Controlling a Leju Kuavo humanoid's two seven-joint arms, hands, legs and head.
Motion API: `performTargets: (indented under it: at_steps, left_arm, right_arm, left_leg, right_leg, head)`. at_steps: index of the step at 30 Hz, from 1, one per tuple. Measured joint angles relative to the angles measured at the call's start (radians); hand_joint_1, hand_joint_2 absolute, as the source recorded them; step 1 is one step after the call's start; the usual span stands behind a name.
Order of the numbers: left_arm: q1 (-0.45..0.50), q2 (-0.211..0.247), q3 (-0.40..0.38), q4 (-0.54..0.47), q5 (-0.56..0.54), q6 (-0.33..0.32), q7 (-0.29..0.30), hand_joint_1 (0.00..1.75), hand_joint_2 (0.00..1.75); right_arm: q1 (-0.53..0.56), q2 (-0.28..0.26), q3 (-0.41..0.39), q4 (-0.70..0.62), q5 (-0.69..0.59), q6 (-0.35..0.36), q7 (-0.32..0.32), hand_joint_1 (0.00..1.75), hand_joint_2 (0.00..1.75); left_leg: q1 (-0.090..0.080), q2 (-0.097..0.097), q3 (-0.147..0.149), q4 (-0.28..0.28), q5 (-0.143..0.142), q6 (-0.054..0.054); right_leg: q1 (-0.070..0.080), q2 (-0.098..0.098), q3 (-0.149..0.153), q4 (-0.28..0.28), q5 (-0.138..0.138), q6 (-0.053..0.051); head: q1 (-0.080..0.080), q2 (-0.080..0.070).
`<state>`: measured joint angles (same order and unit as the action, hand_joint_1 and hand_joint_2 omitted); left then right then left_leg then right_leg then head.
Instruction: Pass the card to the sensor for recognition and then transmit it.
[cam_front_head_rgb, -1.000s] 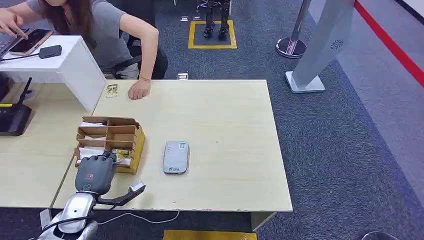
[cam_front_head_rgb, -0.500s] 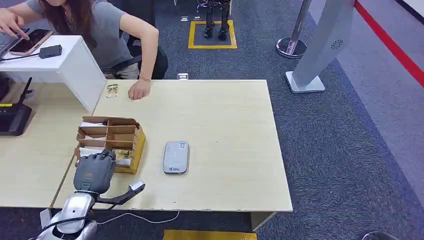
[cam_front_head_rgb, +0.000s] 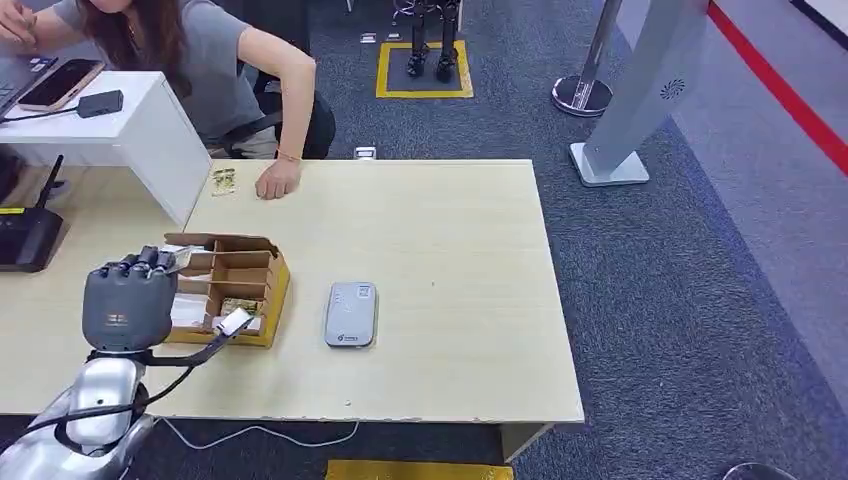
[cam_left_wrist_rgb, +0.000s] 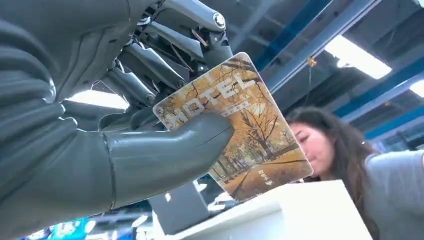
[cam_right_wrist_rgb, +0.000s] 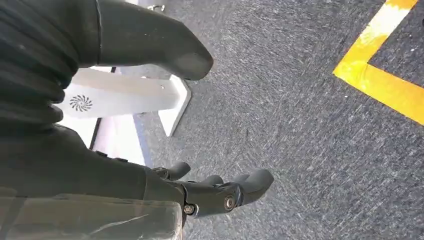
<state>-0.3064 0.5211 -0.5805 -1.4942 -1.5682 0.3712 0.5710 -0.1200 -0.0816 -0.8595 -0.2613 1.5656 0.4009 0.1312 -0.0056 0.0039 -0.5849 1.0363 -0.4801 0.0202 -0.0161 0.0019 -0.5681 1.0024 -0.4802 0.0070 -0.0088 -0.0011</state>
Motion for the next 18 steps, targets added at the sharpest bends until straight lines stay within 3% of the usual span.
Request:
performTargets:
  at_steps: [5,9,12,18]
  left_arm:
    - [-0.038,0.052,-0.033,0.0,0.0,-0.003,0.01,1.75,1.75]
    - [-0.068,0.065,-0.014,0.049,0.0,0.023,-0.125,1.75,1.75]
    - [-0.107,0.062,0.003,0.107,0.0,0.04,-0.184,1.75,1.75]
    - [-0.272,0.012,0.003,0.351,0.001,0.151,-0.329,1.75,1.75]
  right_arm:
    - [-0.004,0.005,0.003,0.0,0.0,0.0,0.002,0.0,1.75]
    - [-0.015,0.008,0.023,0.0,0.0,0.0,0.013,0.0,1.75]
    - [-0.023,0.011,0.043,0.0,0.0,0.0,0.016,0.0,1.75]
    - [-0.066,0.018,0.103,0.0,0.0,0.0,0.019,0.0,1.75]
  left_leg:
    - [0.0,0.0,0.0,0.0,0.0,0.0]
    - [0.0,0.0,0.0,0.0,0.0,0.0]
    - [0.0,0.0,0.0,0.0,0.001,0.0]
    - [0.0,0.0,0.0,0.0,0.003,0.0]
  right_leg:
    - [0.0,0.0,0.0,0.0,0.0,0.0]
    - [0.0,0.0,0.0,0.0,0.0,0.0]
    - [0.0,0.0,0.0,0.0,0.0,0.0]
    - [0.0,0.0,0.0,0.0,0.003,0.0]
  head:
    - [0.0,0.0]
    - [0.0,0.0]
    - [0.0,0.0]
    - [0.0,0.0]
